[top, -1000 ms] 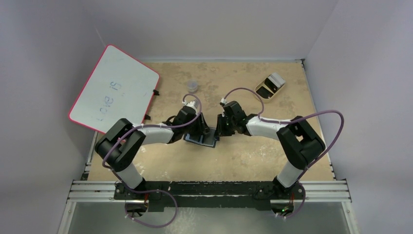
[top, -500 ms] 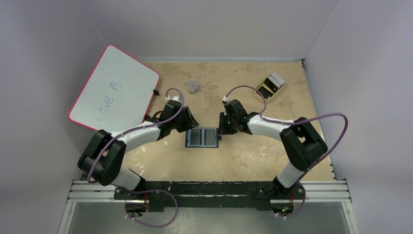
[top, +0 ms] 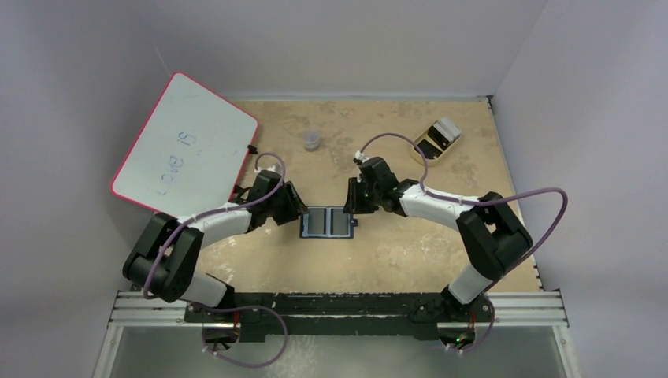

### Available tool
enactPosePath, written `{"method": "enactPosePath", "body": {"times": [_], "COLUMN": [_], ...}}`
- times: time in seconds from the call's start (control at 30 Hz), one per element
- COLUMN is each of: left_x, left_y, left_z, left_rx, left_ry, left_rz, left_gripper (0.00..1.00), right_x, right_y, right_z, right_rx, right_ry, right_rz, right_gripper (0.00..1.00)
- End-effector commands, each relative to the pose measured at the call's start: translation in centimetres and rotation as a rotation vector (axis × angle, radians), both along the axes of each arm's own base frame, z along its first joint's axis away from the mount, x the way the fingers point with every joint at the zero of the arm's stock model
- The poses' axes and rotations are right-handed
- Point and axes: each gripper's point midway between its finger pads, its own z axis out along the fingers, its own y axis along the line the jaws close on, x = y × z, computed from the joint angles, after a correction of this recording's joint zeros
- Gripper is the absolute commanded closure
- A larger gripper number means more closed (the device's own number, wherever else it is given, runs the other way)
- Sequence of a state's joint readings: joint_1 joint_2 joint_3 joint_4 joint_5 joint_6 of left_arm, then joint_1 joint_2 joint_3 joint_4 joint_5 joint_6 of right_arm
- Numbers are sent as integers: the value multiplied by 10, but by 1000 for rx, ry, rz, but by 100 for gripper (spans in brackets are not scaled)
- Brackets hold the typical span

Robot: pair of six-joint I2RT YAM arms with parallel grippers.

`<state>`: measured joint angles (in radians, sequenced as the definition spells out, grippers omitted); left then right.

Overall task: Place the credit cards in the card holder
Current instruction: Turn over the card slot in the card holder.

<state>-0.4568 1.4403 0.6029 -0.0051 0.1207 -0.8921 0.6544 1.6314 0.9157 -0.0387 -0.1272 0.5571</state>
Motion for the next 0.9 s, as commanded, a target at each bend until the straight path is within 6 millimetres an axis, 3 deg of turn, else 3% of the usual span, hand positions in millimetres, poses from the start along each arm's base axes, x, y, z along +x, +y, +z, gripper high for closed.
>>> {"method": "enactPosePath", "body": {"times": [0.0,0.03,0.1,0.3,0.47,0.67,0.87], "left_x": [9,8,7,7,9,6,6], "left_y": [-11,-13,-17,-33,-51,-66,-44], "left_z": [7,7,5,13,41,68,42], "left_rx": [-88,-98,-126,-232,-384,-546,-337], "left_ry": [-29,-26,-18,-19,-67,-111,-86], "left_rz": [-2,-7,-13,-34,-64,-100,-67], "left_gripper": [54,54,54,54,56,57,57], "right_x": [2,7,7,7,-5,-18,-19], "right_y": [31,41,46,39,26,21,19], "right_z": [19,27,23,-1,-25,-35,-36], "right_rx": [86,107,94,37,-2,9,11], "right_ry": [-35,-52,-48,-36,3,43,42], "right_rz": [68,79,81,62,42,42,34], "right_gripper": [69,70,71,74,76,77,78]}}
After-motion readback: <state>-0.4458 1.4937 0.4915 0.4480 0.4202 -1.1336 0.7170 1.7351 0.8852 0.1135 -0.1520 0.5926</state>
